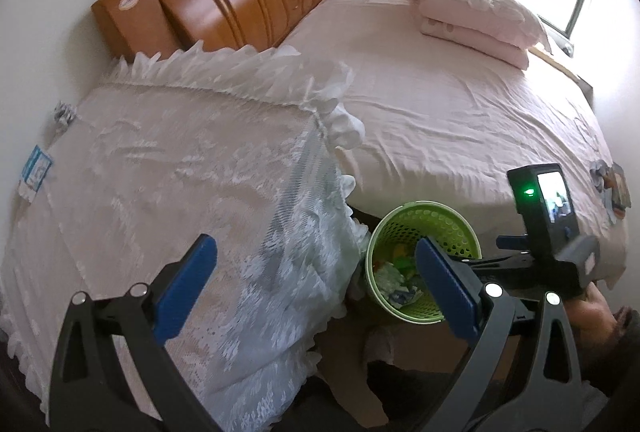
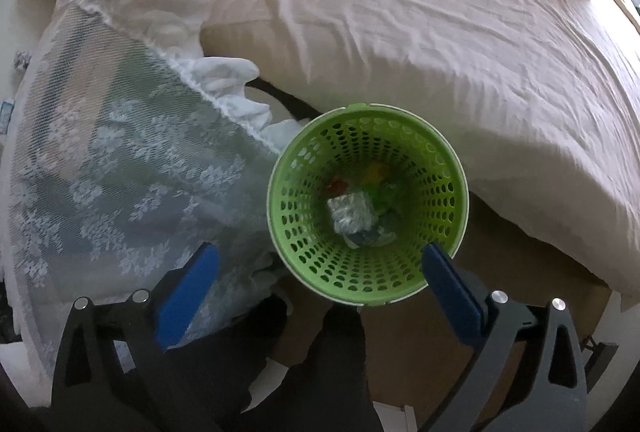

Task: Collect trash
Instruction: 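Turn both open tools back toward the milk carton on the bed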

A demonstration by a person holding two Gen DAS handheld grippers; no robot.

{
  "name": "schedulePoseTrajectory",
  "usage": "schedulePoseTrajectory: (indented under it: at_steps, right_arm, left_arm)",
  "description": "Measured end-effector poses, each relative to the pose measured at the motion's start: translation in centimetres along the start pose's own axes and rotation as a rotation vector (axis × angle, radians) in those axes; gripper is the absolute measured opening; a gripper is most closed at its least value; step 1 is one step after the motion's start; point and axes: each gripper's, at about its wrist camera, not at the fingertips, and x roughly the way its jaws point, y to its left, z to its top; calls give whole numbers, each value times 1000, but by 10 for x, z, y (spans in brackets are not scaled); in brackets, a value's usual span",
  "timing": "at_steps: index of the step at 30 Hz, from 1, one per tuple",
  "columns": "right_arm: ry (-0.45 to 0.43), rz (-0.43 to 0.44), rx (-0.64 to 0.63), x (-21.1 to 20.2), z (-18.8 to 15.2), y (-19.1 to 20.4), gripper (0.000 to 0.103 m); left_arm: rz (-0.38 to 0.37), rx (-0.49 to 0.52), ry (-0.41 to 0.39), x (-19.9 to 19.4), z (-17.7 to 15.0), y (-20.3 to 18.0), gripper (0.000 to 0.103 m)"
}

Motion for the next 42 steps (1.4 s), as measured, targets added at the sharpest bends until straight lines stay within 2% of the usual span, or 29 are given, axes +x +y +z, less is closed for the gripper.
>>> schedulePoseTrajectory:
  at_steps: [6,10,16,30,34,42]
  right_arm:
    - [-75,3,-66,-40,2,30,101]
    - [-173,-12,-132,-84,6,58,101]
    - [-225,38,-184,-120,16,94,101]
    - [-201,101,-373,-123,38,170,101]
    - [-209,124,-426,-123,44,196,101]
    - [-236,214,-524,-125,59,286,101]
  left_arm:
    - [0,-60,-10,-6,-3,17,95]
    - [27,-106,-34,-13,-1,30,95]
    - [58,-224,-72,-30,-3,62,95]
    - [175,-434,-54,-41,-31,124,95]
    - [213,-506,-64,-50,-36,163,95]
    - [356,-616,-80,-62,-43,266,95]
